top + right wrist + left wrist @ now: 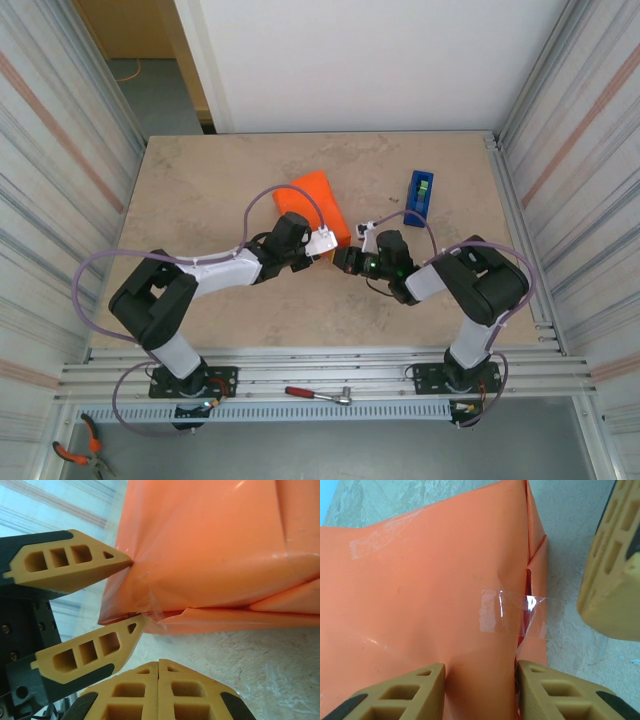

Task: Wrap the gift box in paper
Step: Wrap the gift box with the wrapping paper.

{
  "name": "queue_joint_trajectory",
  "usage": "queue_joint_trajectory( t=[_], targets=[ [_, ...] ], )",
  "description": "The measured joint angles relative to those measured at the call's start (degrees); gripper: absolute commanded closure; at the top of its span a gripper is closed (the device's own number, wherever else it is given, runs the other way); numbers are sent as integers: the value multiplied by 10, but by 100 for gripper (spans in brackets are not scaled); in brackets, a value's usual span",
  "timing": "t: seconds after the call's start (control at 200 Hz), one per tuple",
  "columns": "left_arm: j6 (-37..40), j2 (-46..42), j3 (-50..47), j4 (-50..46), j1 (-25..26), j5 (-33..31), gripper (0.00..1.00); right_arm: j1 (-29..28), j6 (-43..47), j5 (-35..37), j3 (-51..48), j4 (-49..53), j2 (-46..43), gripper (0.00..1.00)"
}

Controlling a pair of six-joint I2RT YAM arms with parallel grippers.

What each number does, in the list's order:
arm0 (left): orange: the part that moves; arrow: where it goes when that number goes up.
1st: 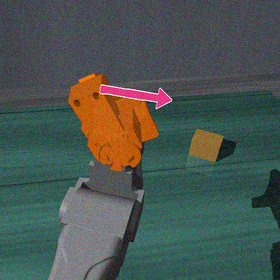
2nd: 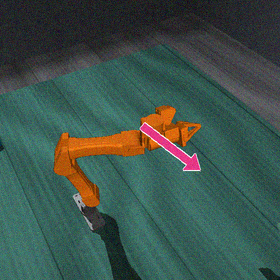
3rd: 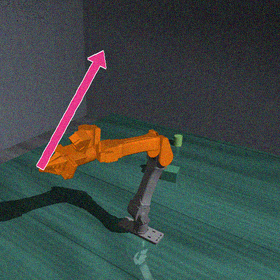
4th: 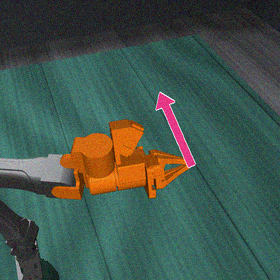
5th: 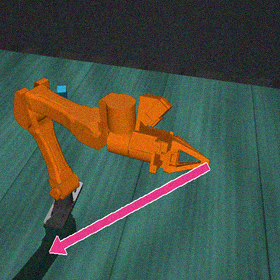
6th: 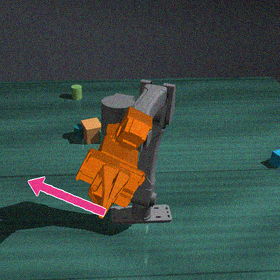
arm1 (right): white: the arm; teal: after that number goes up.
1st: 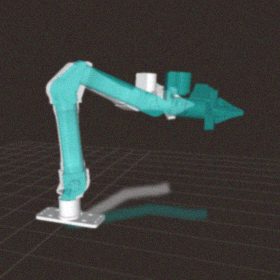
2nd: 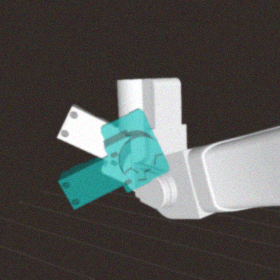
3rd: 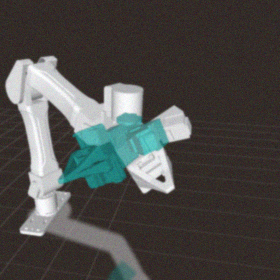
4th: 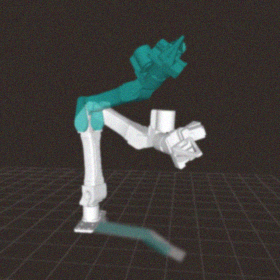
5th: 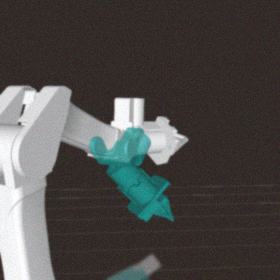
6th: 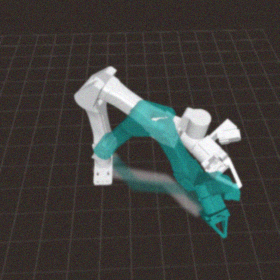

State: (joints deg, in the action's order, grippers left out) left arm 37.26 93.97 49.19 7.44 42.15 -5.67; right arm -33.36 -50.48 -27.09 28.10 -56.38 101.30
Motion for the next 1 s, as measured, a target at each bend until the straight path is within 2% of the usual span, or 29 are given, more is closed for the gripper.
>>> queue_joint_trajectory(
  t=[0.371,0.997],
  targets=[
    [0,0,0,0,2,-4,60,12,-3,-10,43,-20,56,100],
    [0,2,2,-2,2,-4,60,14,-5,-15,1,-36,53,100]
  ],
)
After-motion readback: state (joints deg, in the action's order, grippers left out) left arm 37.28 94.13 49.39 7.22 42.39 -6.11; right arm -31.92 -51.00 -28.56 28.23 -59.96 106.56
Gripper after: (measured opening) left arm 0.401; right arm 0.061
